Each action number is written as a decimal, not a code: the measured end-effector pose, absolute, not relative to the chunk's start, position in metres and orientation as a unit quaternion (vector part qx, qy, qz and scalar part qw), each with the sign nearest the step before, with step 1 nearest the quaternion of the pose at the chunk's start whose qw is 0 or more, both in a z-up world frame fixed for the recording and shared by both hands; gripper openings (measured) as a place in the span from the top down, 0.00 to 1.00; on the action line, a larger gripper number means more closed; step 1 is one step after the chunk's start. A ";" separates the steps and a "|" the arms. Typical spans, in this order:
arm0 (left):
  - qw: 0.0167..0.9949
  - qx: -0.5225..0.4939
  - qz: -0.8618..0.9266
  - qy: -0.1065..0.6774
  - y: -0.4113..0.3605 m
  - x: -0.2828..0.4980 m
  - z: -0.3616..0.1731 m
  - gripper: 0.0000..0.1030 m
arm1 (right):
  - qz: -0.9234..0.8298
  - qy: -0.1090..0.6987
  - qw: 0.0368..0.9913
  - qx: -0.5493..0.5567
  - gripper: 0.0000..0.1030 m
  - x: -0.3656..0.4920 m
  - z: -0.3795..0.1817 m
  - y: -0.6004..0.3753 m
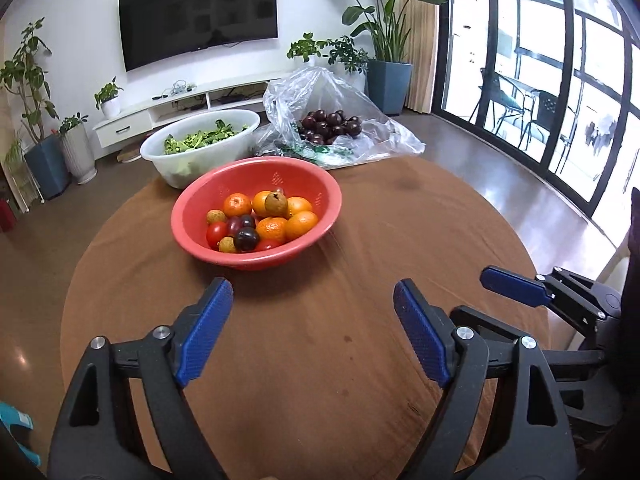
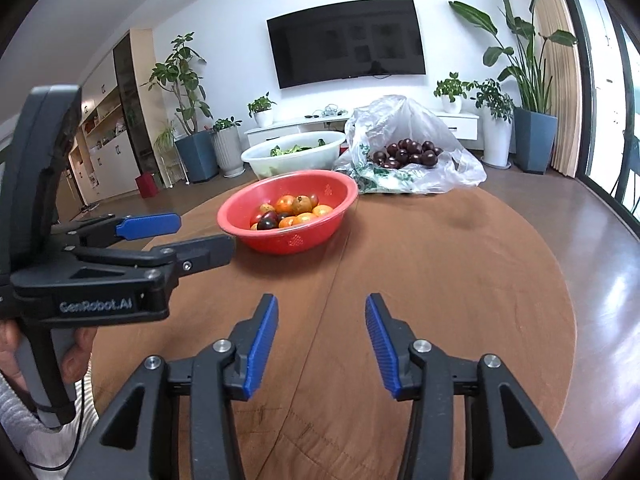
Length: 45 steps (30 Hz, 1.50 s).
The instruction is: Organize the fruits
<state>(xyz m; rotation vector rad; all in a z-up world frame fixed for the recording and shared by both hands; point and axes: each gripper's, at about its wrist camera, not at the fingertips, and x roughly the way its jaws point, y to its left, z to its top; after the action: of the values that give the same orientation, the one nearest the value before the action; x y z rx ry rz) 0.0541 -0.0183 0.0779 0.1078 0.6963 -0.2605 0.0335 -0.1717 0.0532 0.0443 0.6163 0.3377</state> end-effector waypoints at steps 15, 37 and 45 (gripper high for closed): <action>0.929 0.052 -0.122 0.345 -0.020 0.038 0.073 0.20 | 0.163 0.298 0.940 0.010 0.50 0.025 0.051 -0.170; 0.929 0.055 -0.119 0.347 -0.018 0.034 0.071 0.20 | 0.161 0.297 0.941 0.005 0.50 0.025 0.050 -0.170; 0.928 0.055 -0.119 0.348 -0.018 0.033 0.071 0.20 | 0.161 0.297 0.941 0.005 0.50 0.025 0.050 -0.170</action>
<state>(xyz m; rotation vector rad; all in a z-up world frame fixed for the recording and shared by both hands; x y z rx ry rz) 0.0331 -0.0178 0.0706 0.1117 0.7124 -0.2439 0.0249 -0.1696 0.0503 0.0101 0.6065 0.3285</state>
